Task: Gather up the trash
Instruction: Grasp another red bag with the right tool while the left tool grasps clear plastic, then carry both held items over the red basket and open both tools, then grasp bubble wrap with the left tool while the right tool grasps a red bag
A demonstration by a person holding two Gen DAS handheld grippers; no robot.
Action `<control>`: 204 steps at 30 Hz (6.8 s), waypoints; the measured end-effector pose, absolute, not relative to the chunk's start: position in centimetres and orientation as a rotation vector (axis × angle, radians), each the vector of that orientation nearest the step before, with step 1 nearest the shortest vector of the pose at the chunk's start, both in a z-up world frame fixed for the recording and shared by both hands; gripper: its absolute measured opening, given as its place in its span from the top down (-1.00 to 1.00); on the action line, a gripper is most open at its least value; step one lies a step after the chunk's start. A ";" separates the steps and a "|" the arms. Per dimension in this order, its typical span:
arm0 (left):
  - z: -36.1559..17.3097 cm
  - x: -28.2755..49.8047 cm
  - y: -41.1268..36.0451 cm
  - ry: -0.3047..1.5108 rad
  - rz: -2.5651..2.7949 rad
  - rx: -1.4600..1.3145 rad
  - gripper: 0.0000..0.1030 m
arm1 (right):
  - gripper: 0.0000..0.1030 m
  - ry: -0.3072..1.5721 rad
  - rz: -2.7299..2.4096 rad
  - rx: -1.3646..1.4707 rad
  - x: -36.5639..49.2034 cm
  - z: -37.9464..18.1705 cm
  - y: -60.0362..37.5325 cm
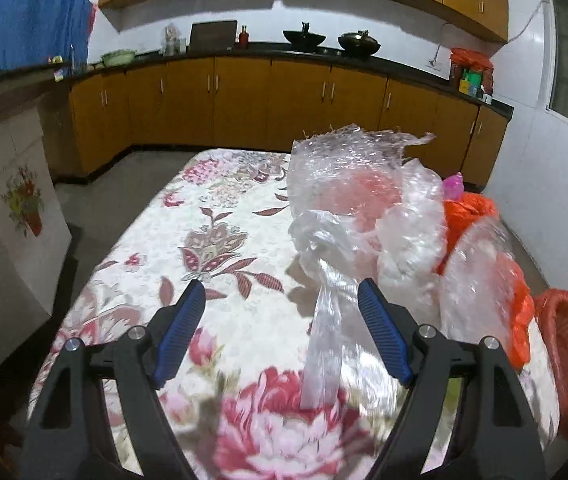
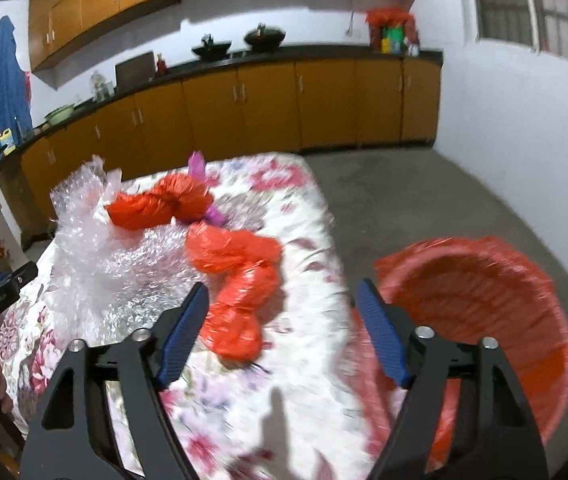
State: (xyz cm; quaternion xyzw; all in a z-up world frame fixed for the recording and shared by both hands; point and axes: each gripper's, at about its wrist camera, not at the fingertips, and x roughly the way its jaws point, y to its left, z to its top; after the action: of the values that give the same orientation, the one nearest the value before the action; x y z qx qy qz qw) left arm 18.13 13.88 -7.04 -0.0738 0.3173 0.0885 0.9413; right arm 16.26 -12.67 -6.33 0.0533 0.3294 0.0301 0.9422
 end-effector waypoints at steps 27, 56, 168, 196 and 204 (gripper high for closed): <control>-12.2 23.2 13.5 0.814 0.065 -0.215 0.55 | 0.27 0.830 0.105 0.160 22.3 -11.3 -10.2; -4.3 17.6 12.1 0.649 -0.025 -0.195 0.64 | 0.57 0.654 0.064 0.141 15.4 -4.8 -13.5; -7.9 21.1 5.0 0.700 -0.023 -0.097 -0.10 | -0.16 0.629 0.105 0.085 11.3 -3.2 -12.4; 2.6 10.3 16.2 0.354 0.119 -0.172 0.81 | -0.04 0.666 0.215 0.161 16.6 -2.9 -7.6; 2.9 10.1 19.3 0.328 0.217 -0.209 0.81 | -0.01 0.739 0.218 0.242 22.9 -4.1 -2.4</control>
State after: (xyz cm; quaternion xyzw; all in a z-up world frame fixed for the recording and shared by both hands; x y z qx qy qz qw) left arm 10.07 19.27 2.94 -0.1039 0.1626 0.1074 0.9753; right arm 22.91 -2.39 -4.06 0.1177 0.3594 0.1059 0.9197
